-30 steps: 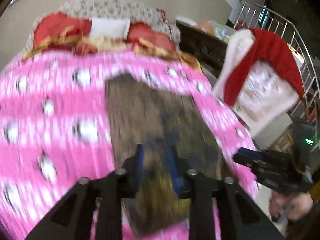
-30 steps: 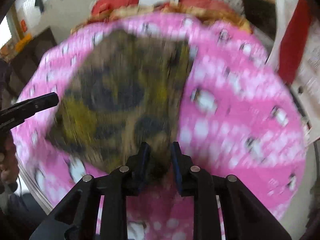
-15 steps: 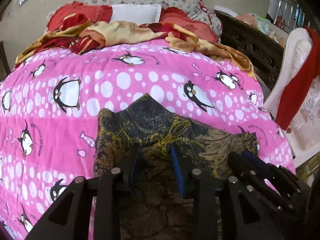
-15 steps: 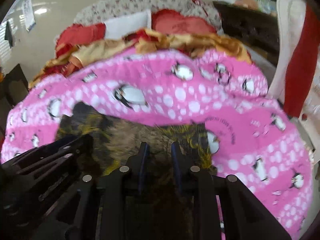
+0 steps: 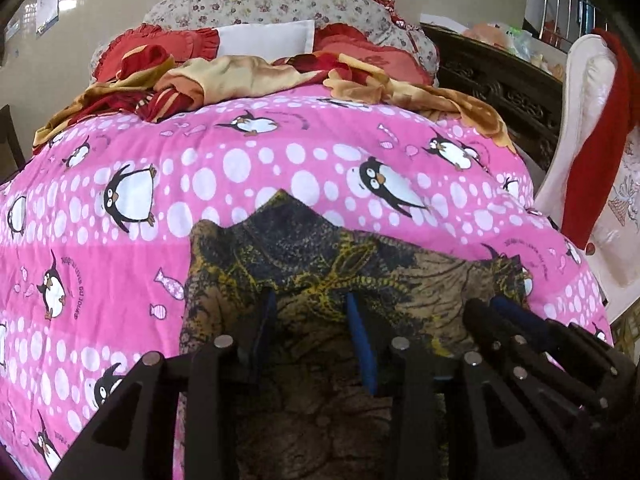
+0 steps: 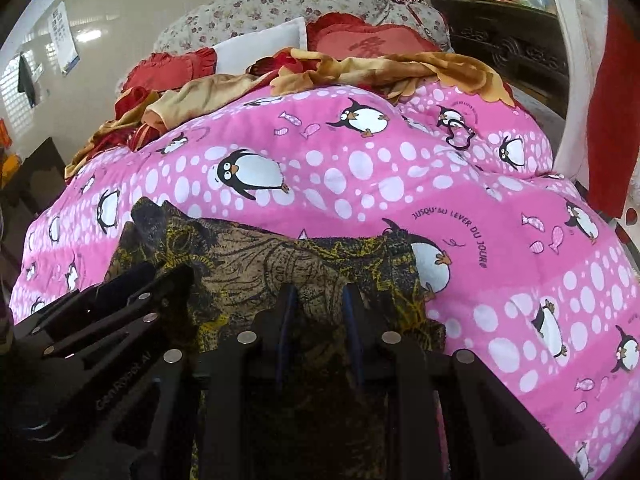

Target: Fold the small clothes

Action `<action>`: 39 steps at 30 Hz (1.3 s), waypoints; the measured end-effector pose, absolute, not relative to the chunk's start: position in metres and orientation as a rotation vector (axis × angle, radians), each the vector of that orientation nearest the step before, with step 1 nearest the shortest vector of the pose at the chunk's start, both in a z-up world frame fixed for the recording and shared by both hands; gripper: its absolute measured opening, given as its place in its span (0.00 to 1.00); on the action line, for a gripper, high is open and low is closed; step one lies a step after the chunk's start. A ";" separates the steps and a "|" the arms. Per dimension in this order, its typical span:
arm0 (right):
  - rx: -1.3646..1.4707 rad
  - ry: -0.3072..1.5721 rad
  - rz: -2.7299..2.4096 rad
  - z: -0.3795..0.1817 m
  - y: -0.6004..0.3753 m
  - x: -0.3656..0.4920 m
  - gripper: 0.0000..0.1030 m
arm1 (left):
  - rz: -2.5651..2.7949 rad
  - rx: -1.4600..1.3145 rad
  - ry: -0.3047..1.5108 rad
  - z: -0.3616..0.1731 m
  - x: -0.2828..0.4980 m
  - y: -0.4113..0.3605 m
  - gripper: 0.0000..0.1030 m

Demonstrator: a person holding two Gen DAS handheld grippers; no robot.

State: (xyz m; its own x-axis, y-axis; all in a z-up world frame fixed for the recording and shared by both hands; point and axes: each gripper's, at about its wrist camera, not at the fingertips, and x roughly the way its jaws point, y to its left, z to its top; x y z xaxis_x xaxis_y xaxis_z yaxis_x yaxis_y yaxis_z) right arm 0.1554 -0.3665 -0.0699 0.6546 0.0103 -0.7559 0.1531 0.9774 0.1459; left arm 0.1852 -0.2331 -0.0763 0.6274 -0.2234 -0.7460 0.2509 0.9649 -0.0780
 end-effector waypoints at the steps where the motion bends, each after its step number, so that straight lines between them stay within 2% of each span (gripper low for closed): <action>1: 0.205 0.853 -0.084 -0.070 -0.367 0.155 0.28 | -0.271 0.036 0.850 -0.076 0.185 -0.233 0.36; 11: 0.193 0.854 -0.091 -0.070 -0.365 0.156 0.28 | -0.266 0.044 0.861 -0.076 0.188 -0.237 0.37; 15: 0.244 0.906 -0.066 -0.064 -0.372 0.160 0.29 | -0.354 0.053 0.929 -0.051 0.196 -0.227 0.38; 17: 0.308 0.893 -0.053 -0.042 -0.386 0.147 0.29 | -0.449 -0.047 0.920 -0.024 0.190 -0.196 0.53; 18: 0.333 0.847 -0.046 -0.029 -0.393 0.135 0.30 | -0.470 -0.060 0.893 -0.014 0.186 -0.183 0.74; 19: 0.342 0.822 -0.041 -0.022 -0.399 0.125 0.37 | -0.466 -0.050 0.851 -0.003 0.178 -0.165 0.87; 20: 0.340 0.805 -0.041 -0.013 -0.406 0.112 0.43 | -0.461 -0.027 0.819 0.003 0.170 -0.149 0.87; 21: 0.333 0.806 -0.041 -0.009 -0.411 0.101 0.52 | -0.470 -0.017 0.817 0.003 0.164 -0.138 0.87; 22: 0.335 0.809 -0.034 -0.008 -0.416 0.091 0.56 | -0.479 -0.019 0.829 0.000 0.160 -0.132 0.87; 25: 0.395 0.832 0.057 -0.021 -0.429 0.061 0.56 | -0.568 -0.072 0.934 -0.032 0.142 -0.122 0.87; 31: 0.484 0.863 0.154 -0.054 -0.445 0.042 0.56 | -0.684 -0.106 1.051 -0.081 0.123 -0.158 0.86; 36: 0.643 0.876 0.270 -0.085 -0.454 0.046 0.57 | -0.715 -0.134 1.041 -0.084 0.126 -0.171 0.87; 38: 0.699 0.878 0.301 -0.098 -0.457 0.052 0.57 | -0.722 -0.214 1.044 -0.085 0.129 -0.162 0.85; 39: 0.726 0.880 0.310 -0.104 -0.459 0.055 0.58 | -0.717 -0.238 1.049 -0.086 0.129 -0.159 0.78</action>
State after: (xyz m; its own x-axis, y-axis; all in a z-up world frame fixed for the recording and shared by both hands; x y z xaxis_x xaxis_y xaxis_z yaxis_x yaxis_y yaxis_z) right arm 0.0552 -0.4588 -0.1044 0.6134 0.5264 -0.5888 0.0416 0.7229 0.6897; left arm 0.1289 -0.1589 -0.0859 0.2989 -0.6417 -0.7063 0.4247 0.7522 -0.5038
